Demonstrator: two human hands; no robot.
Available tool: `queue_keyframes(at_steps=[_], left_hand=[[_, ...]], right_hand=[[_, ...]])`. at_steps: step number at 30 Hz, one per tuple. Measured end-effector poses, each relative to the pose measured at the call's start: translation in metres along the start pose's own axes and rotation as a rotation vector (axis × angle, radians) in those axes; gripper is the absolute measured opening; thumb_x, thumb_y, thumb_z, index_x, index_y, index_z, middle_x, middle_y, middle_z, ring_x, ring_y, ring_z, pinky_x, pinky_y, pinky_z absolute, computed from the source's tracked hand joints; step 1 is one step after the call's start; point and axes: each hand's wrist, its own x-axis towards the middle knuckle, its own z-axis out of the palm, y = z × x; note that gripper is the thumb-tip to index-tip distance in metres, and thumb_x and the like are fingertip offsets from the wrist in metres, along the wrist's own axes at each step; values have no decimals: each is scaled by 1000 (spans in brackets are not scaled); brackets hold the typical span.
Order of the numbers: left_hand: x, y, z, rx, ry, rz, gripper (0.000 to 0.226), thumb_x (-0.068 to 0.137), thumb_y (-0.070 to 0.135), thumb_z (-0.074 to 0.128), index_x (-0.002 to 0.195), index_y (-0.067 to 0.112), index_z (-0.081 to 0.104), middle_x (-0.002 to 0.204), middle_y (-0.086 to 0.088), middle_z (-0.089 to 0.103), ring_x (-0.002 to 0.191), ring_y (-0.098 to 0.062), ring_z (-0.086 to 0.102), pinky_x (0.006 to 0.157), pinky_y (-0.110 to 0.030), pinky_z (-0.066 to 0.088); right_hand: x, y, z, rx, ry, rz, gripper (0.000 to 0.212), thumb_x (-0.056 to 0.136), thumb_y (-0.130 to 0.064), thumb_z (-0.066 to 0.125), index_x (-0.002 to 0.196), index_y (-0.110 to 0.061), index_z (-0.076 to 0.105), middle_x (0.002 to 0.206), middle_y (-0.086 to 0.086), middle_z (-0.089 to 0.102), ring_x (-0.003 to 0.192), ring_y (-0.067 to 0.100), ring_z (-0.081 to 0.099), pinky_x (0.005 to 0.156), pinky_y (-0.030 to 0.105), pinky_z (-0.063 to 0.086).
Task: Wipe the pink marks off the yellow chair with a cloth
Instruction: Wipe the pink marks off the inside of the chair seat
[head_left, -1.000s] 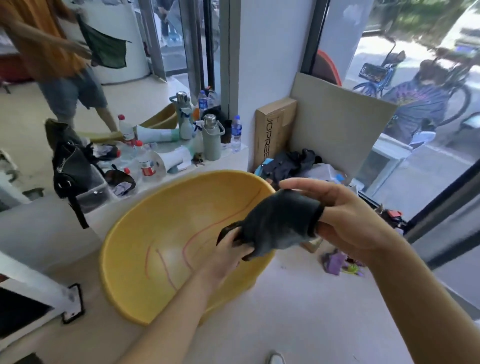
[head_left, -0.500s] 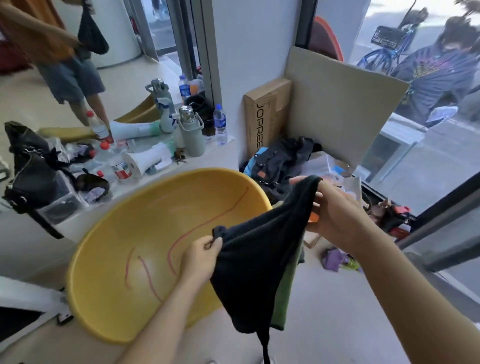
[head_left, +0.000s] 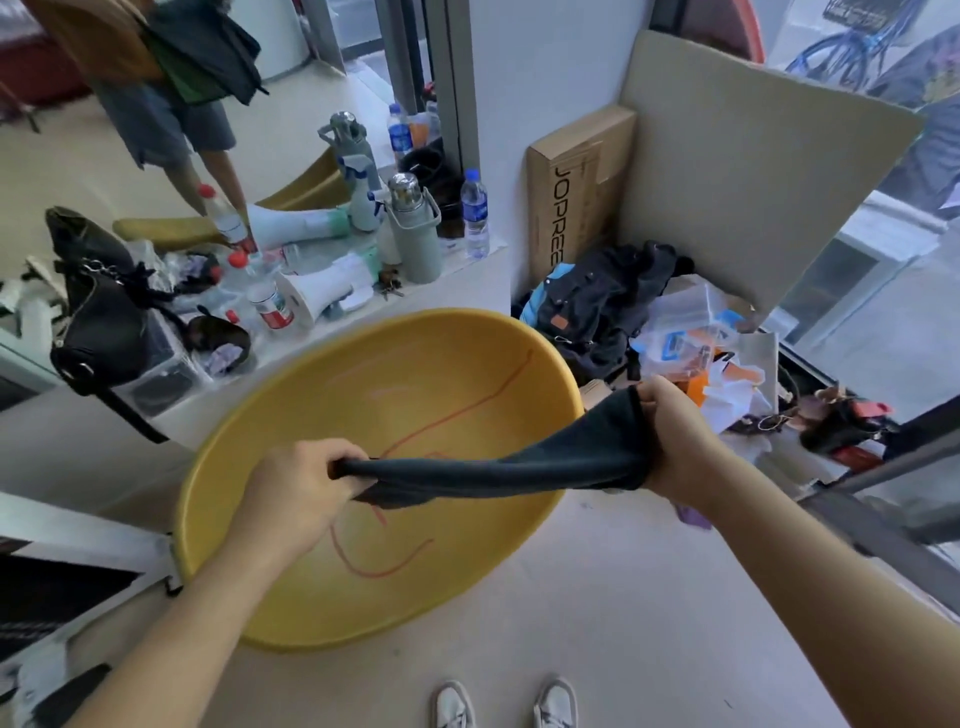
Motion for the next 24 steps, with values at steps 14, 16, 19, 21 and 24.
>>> queue_keyframes(at_steps=[14, 16, 19, 21, 24], left_hand=[[8, -30, 37, -1348, 90, -524, 10, 93, 13, 55, 84, 14, 55, 76, -5, 60, 64, -17, 58, 55, -28, 46], [-5, -29, 44, -1488, 50, -466, 6, 90, 11, 58, 86, 14, 56, 79, -7, 63, 70, -19, 62, 57, -29, 51], [-36, -18, 76, -1381, -103, -279, 14, 76, 14, 73, 85, 16, 62, 82, -10, 65, 73, -22, 62, 63, -35, 52], [-54, -10, 111, -1195, -166, -140, 18, 71, 21, 76, 87, 22, 68, 88, -7, 67, 79, -22, 63, 66, -40, 55], [-68, -13, 152, -1165, -280, -93, 22, 79, 16, 67, 99, 23, 70, 95, -4, 66, 89, -25, 65, 76, -52, 54]], right_hand=[[-8, 52, 38, -1739, -79, -749, 20, 100, -31, 43, 108, -25, 61, 95, -7, 63, 104, 19, 55, 87, 30, 39], [-6, 66, 44, -1332, -32, -568, 15, 100, -26, 46, 98, -23, 61, 85, -2, 61, 90, 23, 58, 85, 38, 47], [-18, 101, 69, -442, -124, -176, 19, 99, -21, 49, 98, -16, 67, 100, 20, 68, 90, 37, 67, 79, 55, 57], [-16, 133, 79, -293, -238, -77, 23, 95, -31, 52, 108, -21, 69, 107, 14, 71, 98, 30, 69, 79, 46, 58], [-2, 166, 81, -485, -309, -164, 26, 88, -21, 63, 113, -29, 64, 100, 3, 73, 94, 16, 69, 74, 29, 54]])
